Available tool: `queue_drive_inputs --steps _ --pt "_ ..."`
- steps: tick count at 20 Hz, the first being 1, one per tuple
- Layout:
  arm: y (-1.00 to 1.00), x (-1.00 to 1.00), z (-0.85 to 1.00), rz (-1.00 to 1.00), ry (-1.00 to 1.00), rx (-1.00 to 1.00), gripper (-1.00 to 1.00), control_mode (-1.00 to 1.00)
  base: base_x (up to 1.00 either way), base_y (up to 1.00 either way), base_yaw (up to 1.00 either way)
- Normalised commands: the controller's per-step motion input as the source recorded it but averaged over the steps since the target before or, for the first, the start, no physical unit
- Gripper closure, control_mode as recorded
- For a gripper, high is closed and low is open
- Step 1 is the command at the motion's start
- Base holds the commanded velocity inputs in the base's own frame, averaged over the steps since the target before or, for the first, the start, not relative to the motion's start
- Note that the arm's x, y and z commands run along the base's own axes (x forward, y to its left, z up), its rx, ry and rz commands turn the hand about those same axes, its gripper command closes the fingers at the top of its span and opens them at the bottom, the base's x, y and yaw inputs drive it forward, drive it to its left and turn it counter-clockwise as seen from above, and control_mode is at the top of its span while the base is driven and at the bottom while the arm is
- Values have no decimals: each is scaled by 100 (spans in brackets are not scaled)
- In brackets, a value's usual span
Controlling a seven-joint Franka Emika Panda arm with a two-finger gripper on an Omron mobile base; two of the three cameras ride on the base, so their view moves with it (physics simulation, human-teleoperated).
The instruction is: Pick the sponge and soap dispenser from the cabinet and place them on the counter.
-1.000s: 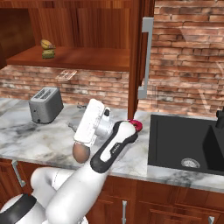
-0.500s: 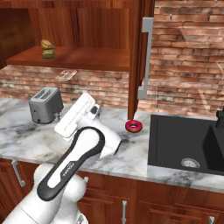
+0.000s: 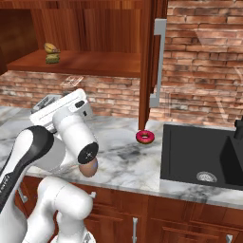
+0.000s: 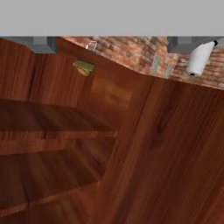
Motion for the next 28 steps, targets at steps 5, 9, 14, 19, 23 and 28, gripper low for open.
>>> queue_drive_inputs --steps 5,9,14,19,23,28 --pt "-4 -8 15 3 13 4 -100 -100 0 0 0" --pt "4 -2 18 0 29 9 -100 -100 0 0 0" --pt "5 -10 1 -1 8 1 -100 -100 0 0 0" --pt "0 -2 13 -15 26 3 -100 -100 0 0 0" --pt "3 -8 22 -19 39 0 -100 -100 0 0 0" --pt "16 -1 18 -18 38 0 -100 -100 0 0 0"
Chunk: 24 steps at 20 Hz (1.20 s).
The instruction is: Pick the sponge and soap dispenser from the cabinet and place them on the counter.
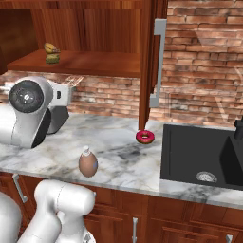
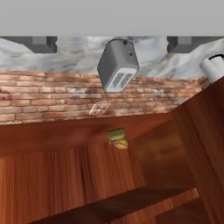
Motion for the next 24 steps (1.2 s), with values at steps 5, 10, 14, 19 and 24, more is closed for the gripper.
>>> queue_drive_inputs --steps 5,10,14,19,24 --pt "3 0 34 -3 29 -12 -100 -100 0 0 0" --pt "1 2 3 -1 11 -5 -100 -100 0 0 0" --pt "0 -3 -7 4 -17 -2 -100 -100 0 0 0" --pt "5 0 -41 12 -29 0 -100 -100 0 0 0" --pt "14 1 -21 8 -18 0 -100 -100 0 0 0"
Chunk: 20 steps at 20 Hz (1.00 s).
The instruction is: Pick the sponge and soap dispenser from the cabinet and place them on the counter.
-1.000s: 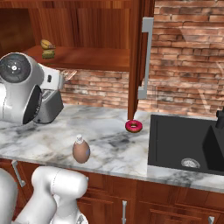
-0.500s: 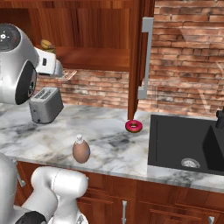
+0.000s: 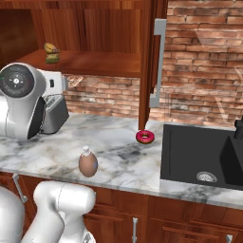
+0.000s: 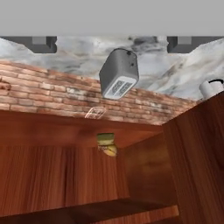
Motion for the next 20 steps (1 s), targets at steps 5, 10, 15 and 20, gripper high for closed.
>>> queue_drive_inputs --steps 5,10,15,20 --pt "29 0 41 0 4 0 -100 -100 0 0 0" --pt "28 2 53 1 7 0 -100 -100 0 0 0" --pt "20 3 37 1 3 -3 -100 -100 0 0 0" --pt "14 6 -6 0 -5 -9 -100 -100 0 0 0"
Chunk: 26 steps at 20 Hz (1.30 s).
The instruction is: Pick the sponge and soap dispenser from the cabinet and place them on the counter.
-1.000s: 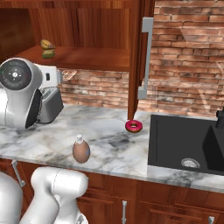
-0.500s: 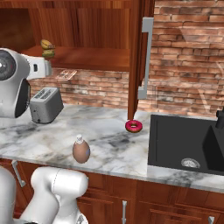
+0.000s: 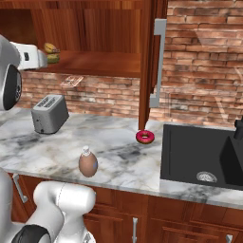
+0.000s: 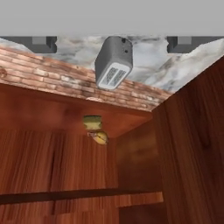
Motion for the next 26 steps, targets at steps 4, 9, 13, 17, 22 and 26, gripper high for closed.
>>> queue_drive_inputs --steps 4,9,13,17,22,26 --pt "4 12 -36 0 -5 -12 -100 -100 0 0 0" --pt "0 13 -25 0 -4 -10 -100 -100 0 0 0" --pt "0 18 1 0 0 -7 -100 -100 0 0 0" --pt "0 13 14 0 -4 -4 -100 -100 0 0 0" --pt "0 15 11 2 -3 -1 -100 -100 0 0 0" --pt "0 16 0 2 -3 0 -100 -100 0 0 0"
